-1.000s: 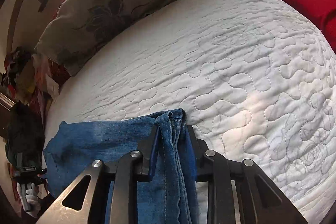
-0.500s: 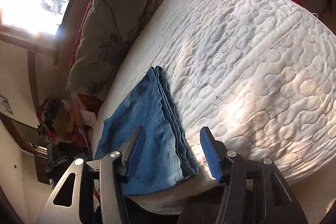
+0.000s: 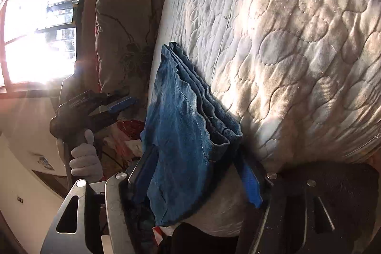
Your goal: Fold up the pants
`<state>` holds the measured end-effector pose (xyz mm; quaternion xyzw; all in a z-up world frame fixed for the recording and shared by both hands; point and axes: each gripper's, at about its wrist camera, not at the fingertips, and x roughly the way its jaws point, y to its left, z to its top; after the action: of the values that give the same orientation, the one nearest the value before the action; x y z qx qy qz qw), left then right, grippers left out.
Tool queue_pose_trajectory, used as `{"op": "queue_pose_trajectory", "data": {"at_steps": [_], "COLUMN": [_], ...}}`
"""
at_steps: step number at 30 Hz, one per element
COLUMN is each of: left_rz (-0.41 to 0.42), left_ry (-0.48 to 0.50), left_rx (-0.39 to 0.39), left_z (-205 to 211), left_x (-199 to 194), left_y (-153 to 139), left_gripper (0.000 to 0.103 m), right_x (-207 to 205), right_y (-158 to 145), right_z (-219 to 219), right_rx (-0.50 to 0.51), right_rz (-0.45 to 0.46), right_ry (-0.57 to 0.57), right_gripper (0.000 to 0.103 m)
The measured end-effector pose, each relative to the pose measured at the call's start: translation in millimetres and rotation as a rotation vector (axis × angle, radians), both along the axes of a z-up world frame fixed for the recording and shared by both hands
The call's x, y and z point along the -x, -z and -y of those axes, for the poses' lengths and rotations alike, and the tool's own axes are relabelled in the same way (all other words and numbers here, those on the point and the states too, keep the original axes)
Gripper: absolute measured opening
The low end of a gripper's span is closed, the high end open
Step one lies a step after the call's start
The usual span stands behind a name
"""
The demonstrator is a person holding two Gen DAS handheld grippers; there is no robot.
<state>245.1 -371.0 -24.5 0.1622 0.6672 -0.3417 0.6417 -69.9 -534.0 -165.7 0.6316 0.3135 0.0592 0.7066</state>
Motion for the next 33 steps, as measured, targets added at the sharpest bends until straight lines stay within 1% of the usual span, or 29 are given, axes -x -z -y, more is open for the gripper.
{"op": "queue_pose_trajectory", "data": {"at_steps": [3, 7, 10, 13, 16, 18, 21, 23, 24, 26, 28, 29, 31, 32, 33], "left_rz": [-0.016, -0.018, -0.034, -0.041, -0.029, -0.031, -0.042, -0.033, -0.026, 0.004, 0.034, 0.037, 0.03, 0.018, 0.006], "left_ry": [0.125, 0.314, 0.465, 0.609, 0.72, 0.754, 0.768, 0.792, 0.809, 0.835, 0.844, 0.837, 0.814, 0.797, 0.792], "left_rx": [-0.035, -0.116, -0.16, -0.181, -0.187, -0.191, -0.185, -0.187, -0.185, -0.162, -0.136, -0.124, -0.102, -0.09, -0.08], "left_z": [35.8, 69.9, 82.3, 87.7, 91.2, 93.9, 99.1, 100.7, 101.3, 100.4, 98.0, 97.3, 97.1, 96.5, 95.2], "left_x": [-1.9, 0.6, 9.1, 21.5, 28.4, 25.0, 12.7, 13.0, 16.3, 28.9, 38.2, 41.8, 49.4, 53.6, 57.6], "left_y": [13.7, 38.1, 50.9, 58.1, 61.6, 60.5, 59.8, 62.3, 62.5, 60.1, 57.4, 55.6, 53.2, 51.6, 50.4], "left_gripper": [0.035, 0.035, 0.035, 0.035, 0.036, 0.036, 0.036, 0.038, 0.04, 0.048, 0.048, 0.048, 0.048, 0.047, 0.04], "right_x": [4.8, 1.1, -0.1, -2.2, -1.5, -0.4, 0.1, 1.6, 1.9, 1.9, 2.8, 4.0, 4.6, 4.9, 5.8], "right_y": [4.5, 8.3, 8.6, 10.3, 13.2, 15.0, 18.6, 19.8, 20.1, 20.4, 20.3, 20.7, 19.0, 18.2, 17.6], "right_z": [1.4, 2.1, 4.6, 7.8, 8.8, 9.7, 11.8, 12.3, 12.2, 12.1, 11.8, 12.0, 11.2, 10.7, 10.0], "right_rx": [-0.027, -0.025, -0.03, -0.05, -0.063, -0.071, -0.082, -0.087, -0.09, -0.094, -0.095, -0.097, -0.101, -0.101, -0.103], "right_rz": [0.048, 0.053, 0.063, 0.075, 0.079, 0.082, 0.084, 0.084, 0.086, 0.085, 0.084, 0.087, 0.09, 0.088, 0.089], "right_ry": [0.022, 0.011, 0.002, 0.005, 0.006, 0.006, 0.007, 0.007, 0.007, 0.01, 0.012, 0.012, 0.018, 0.021, 0.023], "right_gripper": [0.068, 0.068, 0.069, 0.069, 0.069, 0.069, 0.069, 0.069, 0.069, 0.069, 0.069, 0.071, 0.071, 0.067, 0.057]}}
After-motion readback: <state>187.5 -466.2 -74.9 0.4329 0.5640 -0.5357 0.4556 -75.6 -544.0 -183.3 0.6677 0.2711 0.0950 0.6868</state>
